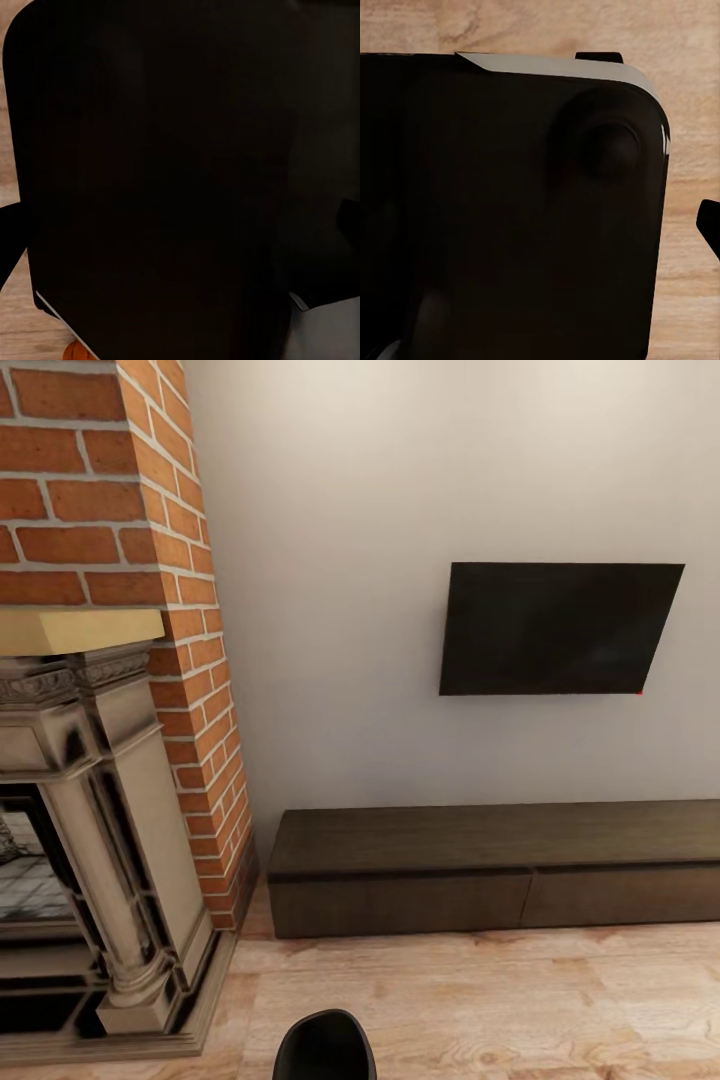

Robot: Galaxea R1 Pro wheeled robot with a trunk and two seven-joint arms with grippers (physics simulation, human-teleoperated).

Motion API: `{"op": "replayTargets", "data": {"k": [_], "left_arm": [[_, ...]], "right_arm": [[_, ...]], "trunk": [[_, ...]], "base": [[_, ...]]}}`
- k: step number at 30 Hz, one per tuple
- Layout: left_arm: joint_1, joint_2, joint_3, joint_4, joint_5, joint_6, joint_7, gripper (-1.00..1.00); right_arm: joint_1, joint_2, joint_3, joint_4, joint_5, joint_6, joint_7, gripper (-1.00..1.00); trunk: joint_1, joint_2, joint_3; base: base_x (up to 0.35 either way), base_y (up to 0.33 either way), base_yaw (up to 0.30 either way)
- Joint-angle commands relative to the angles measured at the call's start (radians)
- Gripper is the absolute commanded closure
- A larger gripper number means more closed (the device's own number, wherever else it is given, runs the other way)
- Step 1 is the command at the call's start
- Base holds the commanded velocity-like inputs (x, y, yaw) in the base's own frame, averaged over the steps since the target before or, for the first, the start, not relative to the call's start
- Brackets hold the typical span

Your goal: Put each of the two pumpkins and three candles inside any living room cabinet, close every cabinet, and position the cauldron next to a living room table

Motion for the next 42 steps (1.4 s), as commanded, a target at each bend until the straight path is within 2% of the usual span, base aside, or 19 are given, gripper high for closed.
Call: {"op": "replayTargets", "data": {"k": [1,11,19,30,36,39,42], "left_arm": [[0.001,0.0,0.0,-0.002,0.006,0.0,-0.001,-1.0],[0.001,0.0,0.002,-0.003,0.009,0.0,0.001,-1.0],[0.001,0.0,0.003,-0.003,0.035,0.0,0.001,-1.0],[0.001,0.002,0.001,-0.01,0.038,-0.002,0.001,-1.0],[0.001,-0.001,0.0,-0.103,0.038,-0.004,0.005,-1.0],[0.001,-0.001,-0.002,-0.162,0.038,-0.004,0.003,-1.0],[0.001,-0.002,-0.003,-0.274,0.037,-0.001,0.002,-1.0]], "right_arm": [[0.0,0.0,0.0,0.001,0.0,-0.002,0.0,-1.0],[0.0,0.0,0.001,0.001,0.0,-0.002,0.0,-1.0],[0.0,0.0,0.001,0.001,0.0,-0.002,0.0,-1.0],[0.0,-0.003,0.0,0.0,0.0,-0.002,0.0,-1.0],[0.0,-0.006,-0.001,-0.043,0.002,-0.001,0.0,-1.0],[0.0,-0.008,-0.002,-0.11,0.002,0.002,-0.001,-1.0],[-0.001,-0.017,-0.003,-0.215,0.002,0.006,-0.004,-1.0]], "trunk": [[0.0,0.0,-0.001],[0.0,0.0,-0.001],[0.0,0.0,-0.001],[0.0,0.0,-0.001],[0.0,0.0,-0.001],[0.0,0.0,-0.001],[0.0,0.0,-0.001]], "base": [[0.0,0.0,0.0],[0.02,0.0,0.0],[0.104,0.0,0.0],[0.012,0.0,0.0],[0.0,0.0,0.0],[0.0,0.0,0.0],[0.0,0.0,0.0]]}}
